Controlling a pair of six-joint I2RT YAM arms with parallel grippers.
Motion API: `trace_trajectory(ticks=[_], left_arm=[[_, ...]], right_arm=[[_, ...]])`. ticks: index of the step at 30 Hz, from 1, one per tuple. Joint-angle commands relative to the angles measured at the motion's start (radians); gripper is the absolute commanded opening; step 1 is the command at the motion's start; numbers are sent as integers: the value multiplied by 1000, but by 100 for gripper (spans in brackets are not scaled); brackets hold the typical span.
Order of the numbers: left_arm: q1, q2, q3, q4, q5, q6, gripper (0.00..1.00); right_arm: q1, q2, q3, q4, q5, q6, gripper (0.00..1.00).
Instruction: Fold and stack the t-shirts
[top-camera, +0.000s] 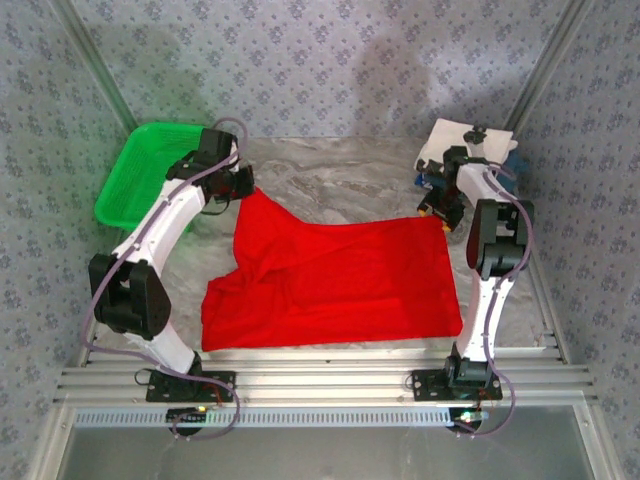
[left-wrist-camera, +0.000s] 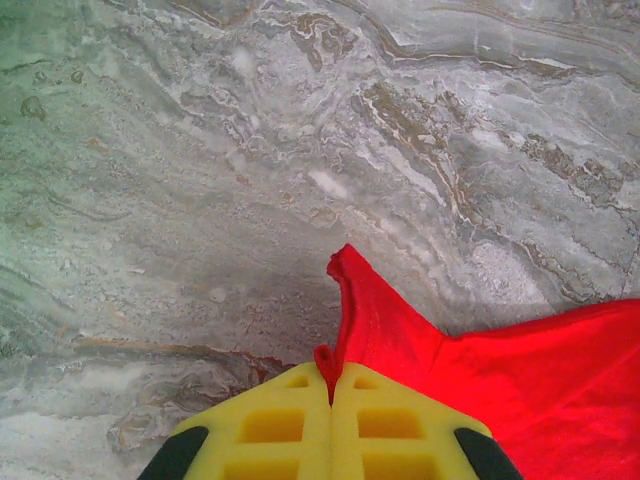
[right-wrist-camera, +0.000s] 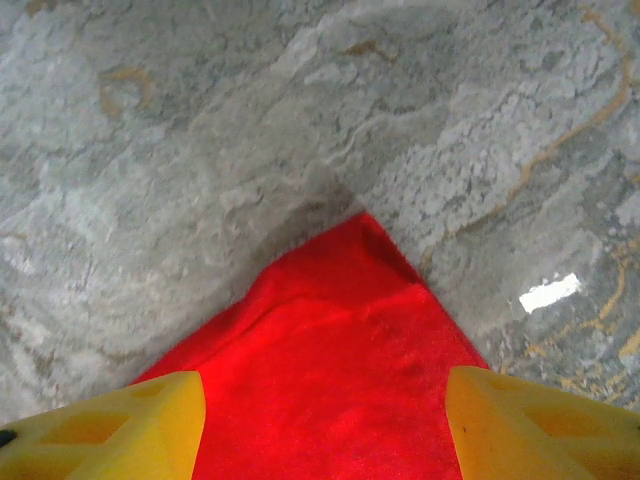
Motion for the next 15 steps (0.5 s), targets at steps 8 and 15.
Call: trace_trajectory(ticks=[8, 15], left_arm=[[-3, -1, 17, 47, 32, 41, 0], [-4, 11, 45, 55, 28, 57, 0]], right_arm=[[4, 64, 76, 0, 62, 99, 65], [6, 107, 116, -6, 79, 109, 62]])
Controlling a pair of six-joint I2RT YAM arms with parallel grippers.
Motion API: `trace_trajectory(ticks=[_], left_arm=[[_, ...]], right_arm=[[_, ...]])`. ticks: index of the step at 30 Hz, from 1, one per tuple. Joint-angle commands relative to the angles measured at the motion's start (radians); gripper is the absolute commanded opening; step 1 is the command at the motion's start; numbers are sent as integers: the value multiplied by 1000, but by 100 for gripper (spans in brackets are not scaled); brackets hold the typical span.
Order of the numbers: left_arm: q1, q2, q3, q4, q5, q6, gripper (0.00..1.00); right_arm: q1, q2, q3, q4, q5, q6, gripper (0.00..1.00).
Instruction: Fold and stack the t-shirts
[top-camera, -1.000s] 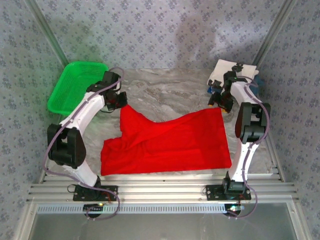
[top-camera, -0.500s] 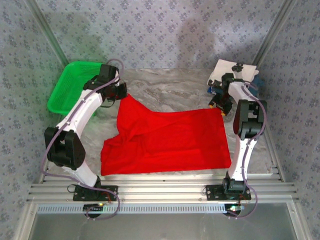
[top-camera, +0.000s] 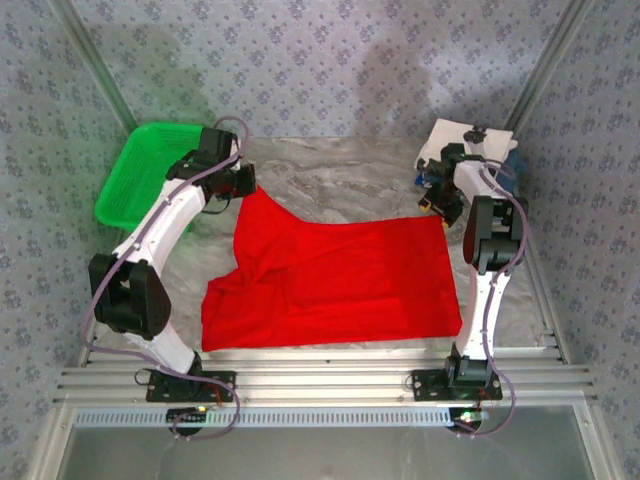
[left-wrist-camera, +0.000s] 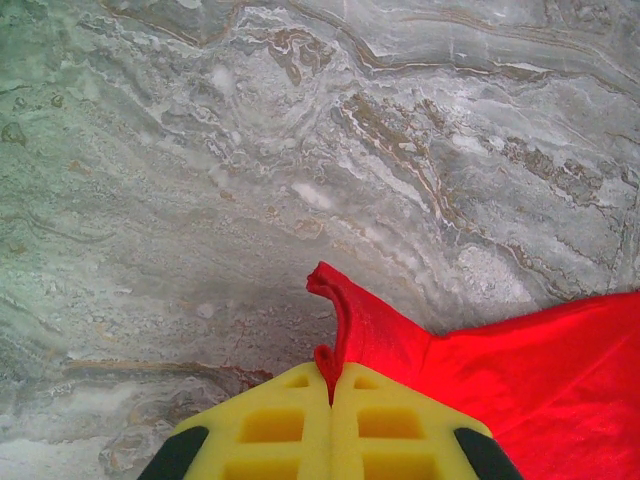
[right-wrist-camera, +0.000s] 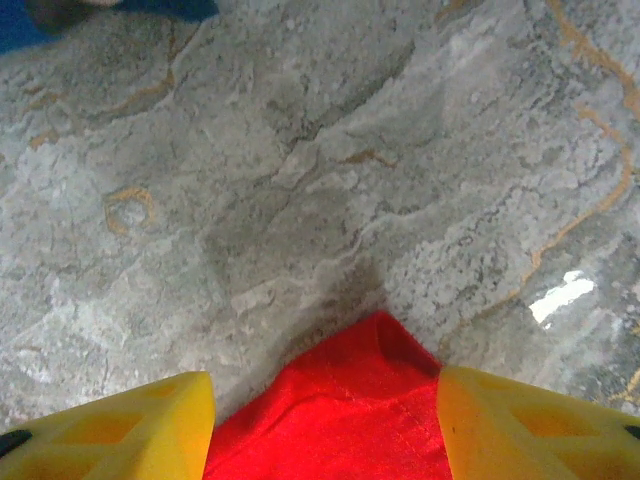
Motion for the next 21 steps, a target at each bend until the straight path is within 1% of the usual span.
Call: trace_trajectory(ticks=[1, 6, 9, 12, 17, 19, 21], left_arm=[[-2, 15, 48, 30, 8, 28, 0], [-1, 42, 82, 30, -17, 41, 0], [-1, 71, 117, 19, -26, 59, 0], [1, 103, 159, 3, -26, 76, 0], [2, 130, 180, 13, -31, 109, 0], [6, 133, 182, 13, -44, 125, 0], [14, 134, 178, 18, -56, 136, 0]], right_arm=[[3, 42, 43, -19, 35, 23, 61], [14, 61, 51, -24, 44, 23, 55], [21, 74, 52, -35, 49, 23, 47], [24, 86, 55, -36, 43, 25, 36], [26, 84, 56, -32, 44, 18, 8], [24, 68, 50, -17, 47, 8, 0], [24, 49, 43, 4, 45, -7, 0]])
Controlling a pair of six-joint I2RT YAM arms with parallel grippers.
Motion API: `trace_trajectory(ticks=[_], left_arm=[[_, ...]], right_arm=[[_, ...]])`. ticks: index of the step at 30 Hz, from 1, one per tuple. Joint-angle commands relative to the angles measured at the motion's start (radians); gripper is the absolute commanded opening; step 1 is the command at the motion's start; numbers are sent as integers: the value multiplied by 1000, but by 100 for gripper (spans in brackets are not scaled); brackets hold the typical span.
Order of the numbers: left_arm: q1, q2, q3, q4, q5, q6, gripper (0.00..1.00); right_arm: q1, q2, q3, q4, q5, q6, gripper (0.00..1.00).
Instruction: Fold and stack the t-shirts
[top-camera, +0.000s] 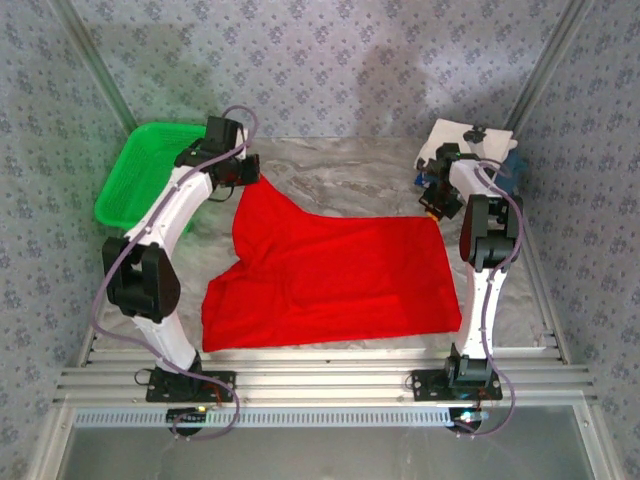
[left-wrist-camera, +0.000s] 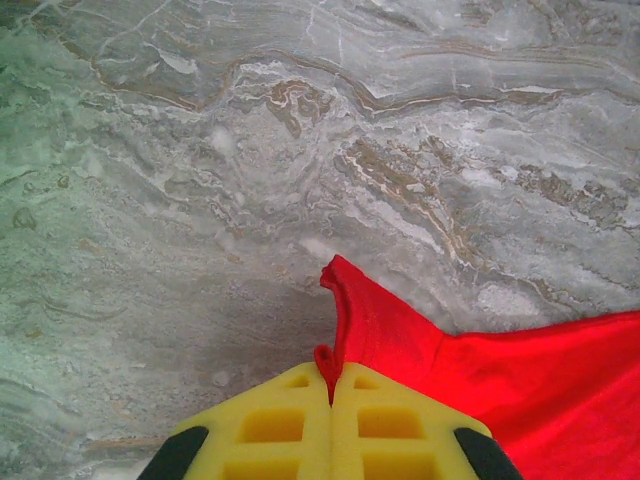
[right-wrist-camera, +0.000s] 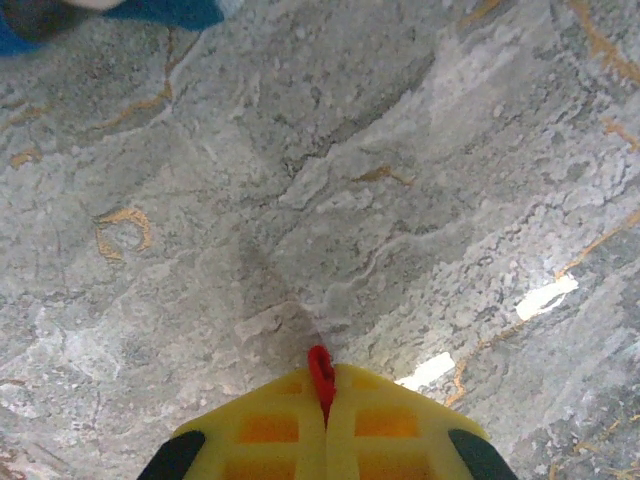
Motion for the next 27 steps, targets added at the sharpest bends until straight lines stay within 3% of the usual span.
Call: trace_trajectory(ticks=[1, 9, 20, 27], left_arm=[[17, 5, 34, 22, -26, 47, 0], [42, 3, 23, 76, -18, 138, 0], [65, 52, -8, 199, 114, 236, 0], [72, 137, 75, 209, 159, 275, 1]], right_arm=[[6, -1, -1, 39, 7, -28, 0], [8, -82, -42, 111, -1, -81, 0], [11, -141, -155, 176, -29, -105, 0], [-1, -198, -217, 178, 1, -124, 0]])
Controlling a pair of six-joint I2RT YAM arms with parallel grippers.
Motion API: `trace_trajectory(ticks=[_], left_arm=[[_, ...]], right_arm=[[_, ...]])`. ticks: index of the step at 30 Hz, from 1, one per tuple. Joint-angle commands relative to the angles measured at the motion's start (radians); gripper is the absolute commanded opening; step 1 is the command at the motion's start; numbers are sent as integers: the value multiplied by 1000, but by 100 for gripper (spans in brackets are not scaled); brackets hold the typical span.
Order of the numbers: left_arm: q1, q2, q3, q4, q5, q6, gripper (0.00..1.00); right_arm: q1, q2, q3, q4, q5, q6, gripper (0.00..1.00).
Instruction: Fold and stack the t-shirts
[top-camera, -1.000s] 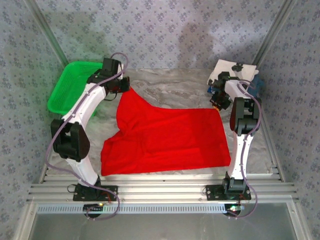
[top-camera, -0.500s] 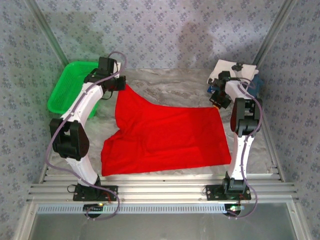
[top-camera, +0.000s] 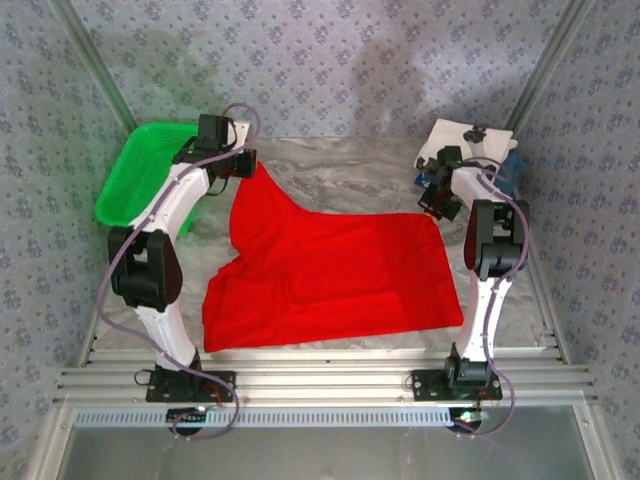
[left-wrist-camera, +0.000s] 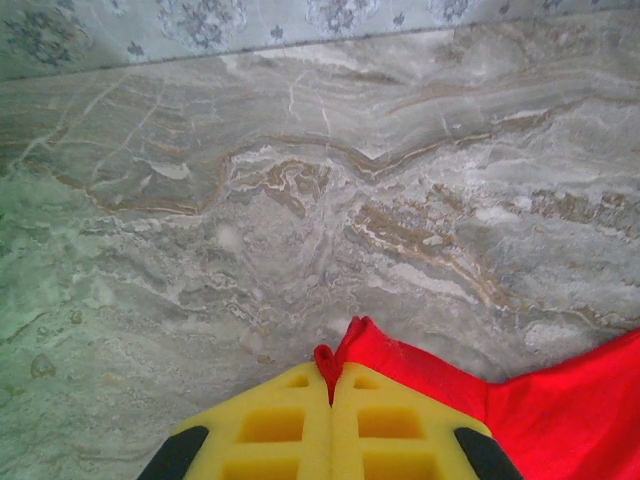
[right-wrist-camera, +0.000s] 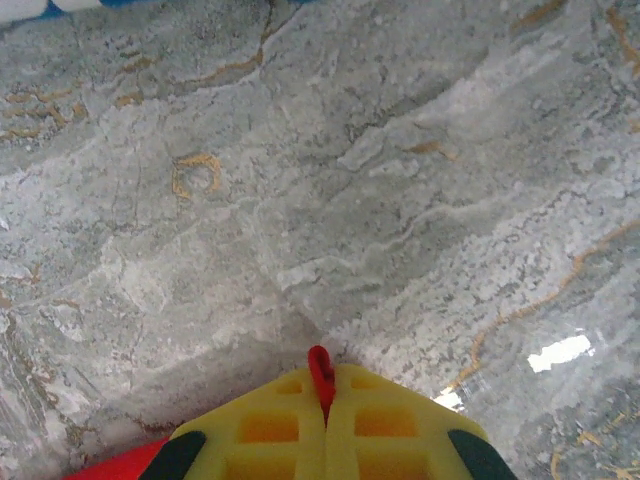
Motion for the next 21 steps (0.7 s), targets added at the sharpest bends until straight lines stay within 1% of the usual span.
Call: trace_trajectory(ticks=[1, 6, 11, 16, 21], left_arm=[[3, 53, 83, 23, 37, 47, 1], [9, 120, 162, -1, 36, 89, 1], [37, 154, 207, 10, 87, 51, 1], [39, 138, 204, -3, 78, 45, 1], [47, 78, 160, -20, 70, -6, 1]], right_arm=[[-12, -64, -26, -1, 28, -27, 0], [-18, -80, -39, 12, 25, -35, 0], [-23, -97, -44, 39, 25, -37, 0], [-26, -99, -21, 46, 20, -39, 0], [-25, -106, -3, 50, 9, -54, 0]])
